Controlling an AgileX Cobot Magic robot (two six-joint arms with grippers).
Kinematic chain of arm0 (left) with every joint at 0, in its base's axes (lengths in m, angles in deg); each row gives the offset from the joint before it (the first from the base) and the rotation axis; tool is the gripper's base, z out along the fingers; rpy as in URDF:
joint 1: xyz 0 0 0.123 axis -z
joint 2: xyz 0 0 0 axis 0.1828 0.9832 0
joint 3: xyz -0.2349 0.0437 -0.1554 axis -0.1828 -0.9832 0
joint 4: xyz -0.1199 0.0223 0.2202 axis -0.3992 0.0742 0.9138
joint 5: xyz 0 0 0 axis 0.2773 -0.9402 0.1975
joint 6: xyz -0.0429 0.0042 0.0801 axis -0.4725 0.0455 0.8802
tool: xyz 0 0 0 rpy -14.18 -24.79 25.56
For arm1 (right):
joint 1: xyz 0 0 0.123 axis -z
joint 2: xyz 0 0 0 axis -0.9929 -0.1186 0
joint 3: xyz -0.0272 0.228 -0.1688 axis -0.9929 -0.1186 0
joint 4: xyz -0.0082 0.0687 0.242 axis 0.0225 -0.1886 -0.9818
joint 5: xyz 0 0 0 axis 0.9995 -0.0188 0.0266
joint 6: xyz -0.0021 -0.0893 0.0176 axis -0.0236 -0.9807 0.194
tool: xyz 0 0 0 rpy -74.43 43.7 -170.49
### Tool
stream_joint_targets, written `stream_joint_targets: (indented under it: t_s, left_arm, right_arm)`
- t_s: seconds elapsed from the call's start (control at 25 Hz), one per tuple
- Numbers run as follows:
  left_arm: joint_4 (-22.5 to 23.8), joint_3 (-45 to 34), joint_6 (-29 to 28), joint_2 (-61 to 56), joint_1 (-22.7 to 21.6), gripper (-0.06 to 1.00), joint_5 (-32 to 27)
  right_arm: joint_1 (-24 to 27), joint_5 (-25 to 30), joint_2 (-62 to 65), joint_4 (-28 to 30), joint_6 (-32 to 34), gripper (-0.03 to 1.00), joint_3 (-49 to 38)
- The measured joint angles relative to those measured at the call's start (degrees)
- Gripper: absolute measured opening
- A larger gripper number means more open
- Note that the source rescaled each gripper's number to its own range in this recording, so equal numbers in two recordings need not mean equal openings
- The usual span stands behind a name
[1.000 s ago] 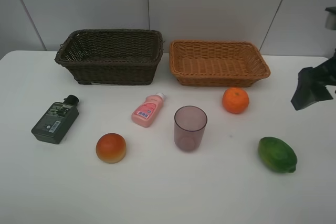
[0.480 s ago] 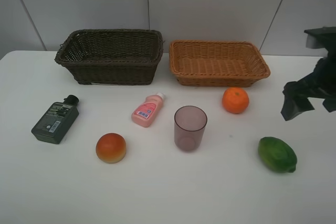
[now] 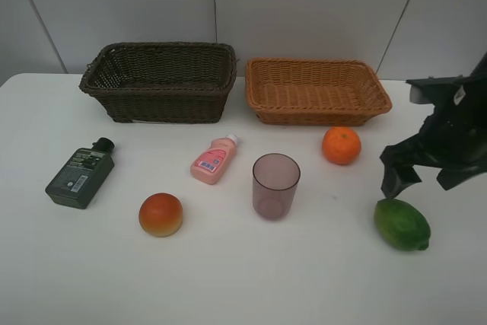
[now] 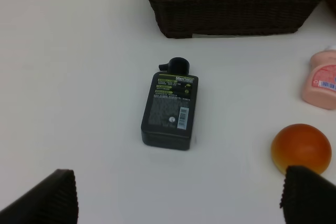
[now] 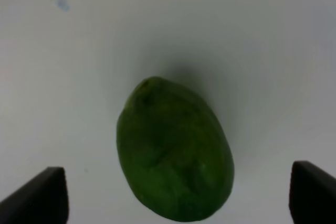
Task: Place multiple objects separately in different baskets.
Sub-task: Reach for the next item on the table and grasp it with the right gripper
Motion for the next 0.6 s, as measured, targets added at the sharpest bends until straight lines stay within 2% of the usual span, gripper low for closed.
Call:
stream_joint_targets:
  t_s: [0.2,0.6]
  left_arm:
    - [0.0,0.0,0.0,0.0,0.0,1.0,0.0]
    - [0.0,0.0,0.0,0.0,0.0,1.0,0.0]
  right_arm:
    - [-1.67,-5.05,-0.23,-1.31,-0.04,0.8,-2.97]
    - [-1.67,-8.17,-5.45,-1.15,-0.04,0.8,-4.5]
